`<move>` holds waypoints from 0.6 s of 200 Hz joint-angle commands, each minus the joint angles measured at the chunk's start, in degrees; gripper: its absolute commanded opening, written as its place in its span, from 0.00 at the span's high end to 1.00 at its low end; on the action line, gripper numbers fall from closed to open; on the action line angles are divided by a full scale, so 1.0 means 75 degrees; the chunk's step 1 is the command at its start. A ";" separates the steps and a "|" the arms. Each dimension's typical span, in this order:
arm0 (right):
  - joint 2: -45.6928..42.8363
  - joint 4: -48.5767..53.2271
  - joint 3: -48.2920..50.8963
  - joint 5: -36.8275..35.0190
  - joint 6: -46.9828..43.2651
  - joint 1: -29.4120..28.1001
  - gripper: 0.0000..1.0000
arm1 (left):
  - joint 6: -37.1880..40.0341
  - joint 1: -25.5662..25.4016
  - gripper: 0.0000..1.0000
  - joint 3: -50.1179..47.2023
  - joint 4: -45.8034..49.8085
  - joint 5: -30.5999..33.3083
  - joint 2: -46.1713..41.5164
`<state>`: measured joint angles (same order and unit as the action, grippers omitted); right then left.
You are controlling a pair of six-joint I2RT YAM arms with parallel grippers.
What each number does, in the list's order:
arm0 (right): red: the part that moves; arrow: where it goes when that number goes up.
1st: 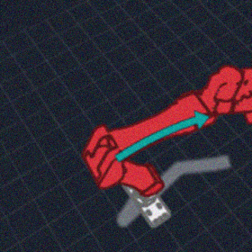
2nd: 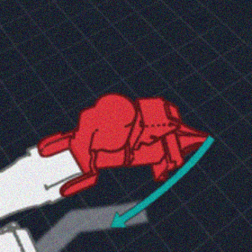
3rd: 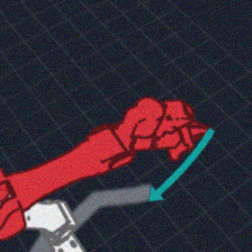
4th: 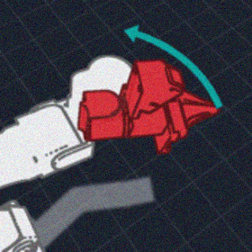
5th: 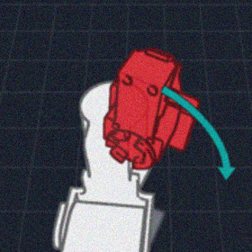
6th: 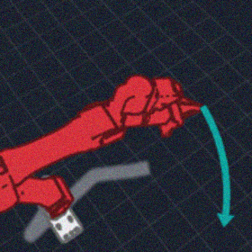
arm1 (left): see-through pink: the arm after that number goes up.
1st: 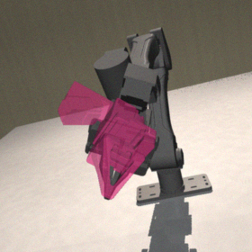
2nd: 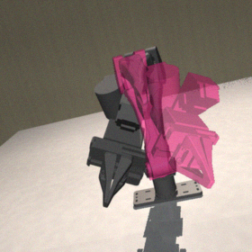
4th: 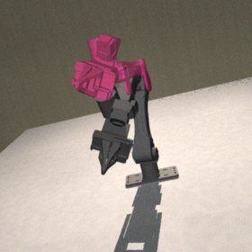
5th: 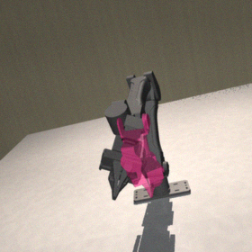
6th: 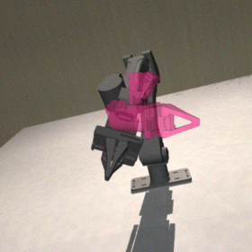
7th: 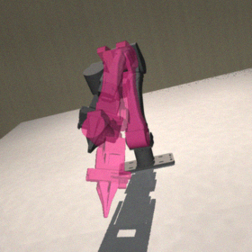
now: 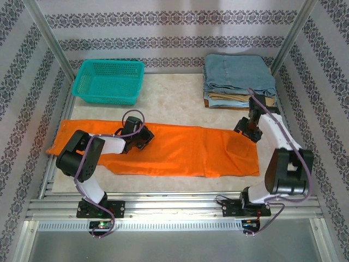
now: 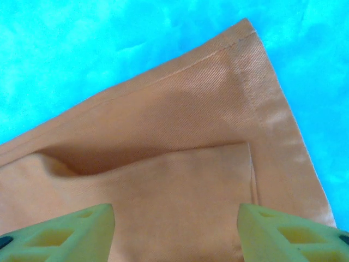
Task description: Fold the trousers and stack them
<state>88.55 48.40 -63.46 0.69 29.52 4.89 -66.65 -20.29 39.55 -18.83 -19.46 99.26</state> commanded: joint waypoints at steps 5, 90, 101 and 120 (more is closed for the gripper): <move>0.1100 0.0206 -0.0201 -0.0084 -0.0282 -0.0012 0.37 | -0.0138 -0.0096 1.00 0.0037 -0.0078 -0.0030 0.0386; 0.1334 -0.0469 0.0604 0.0047 -0.0299 -0.0089 0.75 | -0.0062 0.0110 1.00 -0.0194 0.0056 0.0157 0.0290; 0.1049 -0.0374 0.0555 0.0002 -0.0310 -0.0089 0.89 | -0.0053 0.0120 1.00 -0.0196 0.0069 0.0150 0.0277; 0.0618 -0.0145 0.0420 -0.0090 -0.0300 -0.0100 1.00 | -0.0063 0.0136 1.00 -0.0165 0.0087 0.0144 0.0311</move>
<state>98.02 44.73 -59.83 2.31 27.00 4.38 -67.18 -20.01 39.88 -20.38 -19.94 100.25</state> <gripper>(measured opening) 0.054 0.045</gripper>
